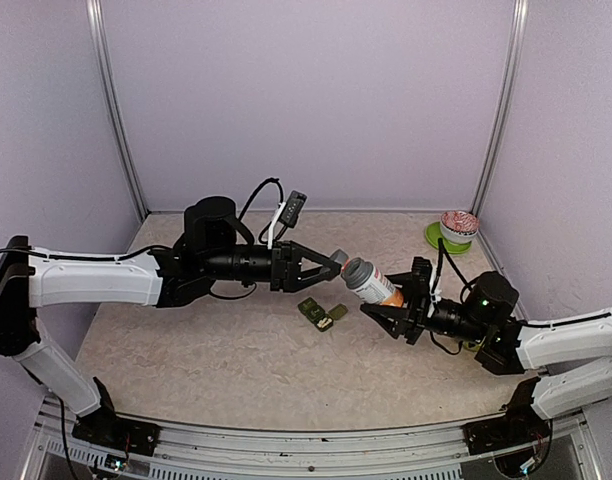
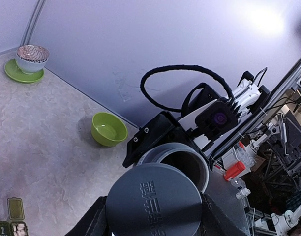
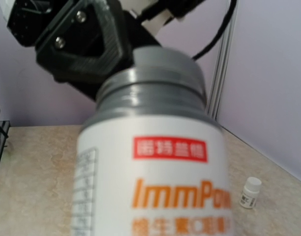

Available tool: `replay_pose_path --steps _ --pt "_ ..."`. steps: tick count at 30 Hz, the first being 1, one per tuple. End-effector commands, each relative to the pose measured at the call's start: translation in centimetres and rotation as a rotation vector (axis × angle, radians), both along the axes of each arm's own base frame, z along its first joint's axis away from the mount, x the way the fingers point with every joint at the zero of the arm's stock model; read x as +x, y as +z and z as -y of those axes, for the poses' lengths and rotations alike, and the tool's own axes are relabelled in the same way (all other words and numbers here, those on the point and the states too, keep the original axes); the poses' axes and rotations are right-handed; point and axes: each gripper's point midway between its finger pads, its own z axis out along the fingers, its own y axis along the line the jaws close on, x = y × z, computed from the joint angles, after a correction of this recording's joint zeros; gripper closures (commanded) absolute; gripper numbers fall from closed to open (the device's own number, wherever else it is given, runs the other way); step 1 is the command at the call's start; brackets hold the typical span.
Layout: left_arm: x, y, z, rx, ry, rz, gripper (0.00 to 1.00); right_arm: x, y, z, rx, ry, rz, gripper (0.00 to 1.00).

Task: Sort the pills into containers
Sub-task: Close the lid of the pill bottle.

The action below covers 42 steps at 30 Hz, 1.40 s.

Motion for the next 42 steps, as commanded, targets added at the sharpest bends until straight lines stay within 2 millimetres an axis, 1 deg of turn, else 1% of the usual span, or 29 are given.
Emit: replay_pose_path --steps 1,12,15,26,31,35,42 --pt "-0.6 2.2 1.1 -0.056 -0.040 0.016 0.56 -0.1 2.3 -0.4 0.046 0.008 0.048 1.00" --pt "-1.2 2.9 1.7 -0.086 -0.056 0.004 0.56 0.0 2.4 -0.8 0.048 0.019 0.046 1.00" --pt "-1.3 2.8 1.9 -0.082 -0.056 -0.005 0.56 0.1 2.4 -0.9 0.047 0.016 0.044 1.00" --pt "-0.5 0.4 2.6 -0.005 0.001 -0.051 0.55 0.9 2.0 -1.0 0.032 -0.022 0.022 1.00" --pt "0.6 -1.0 2.7 0.049 0.063 -0.093 0.55 1.8 1.8 -0.7 0.017 -0.081 0.015 1.00" --pt "1.2 -2.5 2.9 0.094 0.093 -0.154 0.55 2.4 1.7 -0.3 -0.004 -0.137 0.039 1.00" --pt "1.5 -4.2 3.2 0.124 0.110 -0.238 0.56 3.7 1.7 -0.2 -0.072 -0.226 0.102 1.00"
